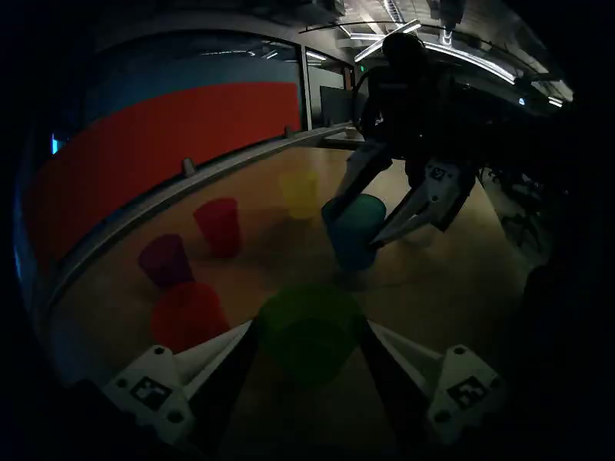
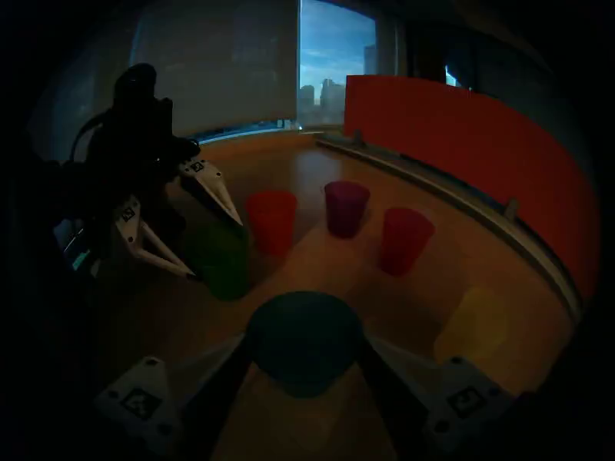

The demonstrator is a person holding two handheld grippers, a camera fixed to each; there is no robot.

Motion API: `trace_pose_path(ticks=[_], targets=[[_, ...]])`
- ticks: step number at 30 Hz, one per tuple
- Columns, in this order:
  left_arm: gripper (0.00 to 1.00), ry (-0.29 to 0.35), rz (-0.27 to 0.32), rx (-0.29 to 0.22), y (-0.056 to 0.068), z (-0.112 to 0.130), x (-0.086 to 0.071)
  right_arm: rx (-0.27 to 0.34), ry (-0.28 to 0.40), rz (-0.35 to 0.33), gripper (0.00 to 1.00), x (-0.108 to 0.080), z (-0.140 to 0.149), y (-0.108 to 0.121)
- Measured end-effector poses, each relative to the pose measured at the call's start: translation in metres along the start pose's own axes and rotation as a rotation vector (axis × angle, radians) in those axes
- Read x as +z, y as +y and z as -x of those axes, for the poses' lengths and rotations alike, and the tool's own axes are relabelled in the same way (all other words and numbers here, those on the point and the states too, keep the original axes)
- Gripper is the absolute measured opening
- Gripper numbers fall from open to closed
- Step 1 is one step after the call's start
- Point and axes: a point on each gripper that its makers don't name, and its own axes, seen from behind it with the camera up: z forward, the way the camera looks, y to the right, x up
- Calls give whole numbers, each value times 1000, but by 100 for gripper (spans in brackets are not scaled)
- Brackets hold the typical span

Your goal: Pour water

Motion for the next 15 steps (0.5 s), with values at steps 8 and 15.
trace_pose_path(ticks=[8,15], targets=[[88,2,1,-10,0,3,-1,-5,-9,3,96,4,5,-1],[88,-2,4,-12,0,6,-4,0,-16,9,96,7,12,-2]])
